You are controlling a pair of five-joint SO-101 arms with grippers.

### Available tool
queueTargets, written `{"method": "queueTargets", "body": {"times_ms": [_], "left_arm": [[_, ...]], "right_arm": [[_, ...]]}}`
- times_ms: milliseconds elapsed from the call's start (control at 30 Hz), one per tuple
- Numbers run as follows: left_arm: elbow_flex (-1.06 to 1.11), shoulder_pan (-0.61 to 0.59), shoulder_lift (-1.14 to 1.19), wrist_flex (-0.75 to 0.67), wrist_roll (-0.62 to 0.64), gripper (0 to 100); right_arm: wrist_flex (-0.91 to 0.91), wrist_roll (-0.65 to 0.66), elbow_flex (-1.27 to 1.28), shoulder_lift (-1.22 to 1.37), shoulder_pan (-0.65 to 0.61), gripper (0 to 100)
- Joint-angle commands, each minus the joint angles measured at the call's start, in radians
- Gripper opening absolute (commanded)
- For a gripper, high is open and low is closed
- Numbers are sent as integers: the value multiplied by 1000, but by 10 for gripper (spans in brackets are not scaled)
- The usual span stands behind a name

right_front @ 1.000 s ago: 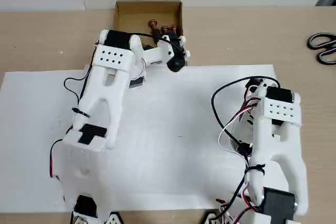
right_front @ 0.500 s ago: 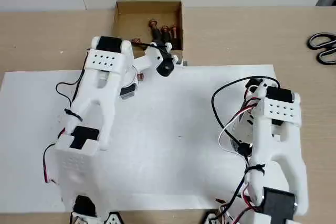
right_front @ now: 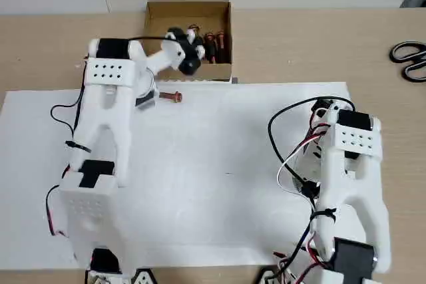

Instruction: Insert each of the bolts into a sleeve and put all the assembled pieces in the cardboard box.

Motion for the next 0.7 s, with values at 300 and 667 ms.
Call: {"method": "queueTargets", "body": {"times_ms": [300,667], "left_arm": [[-54,28,58,-189,-3,150],[-54,40,169,-319,-44,148]], "right_arm": [[-12,-8,-3,-30,2,3],[-12,-8,-3,-30,2,3]]}}
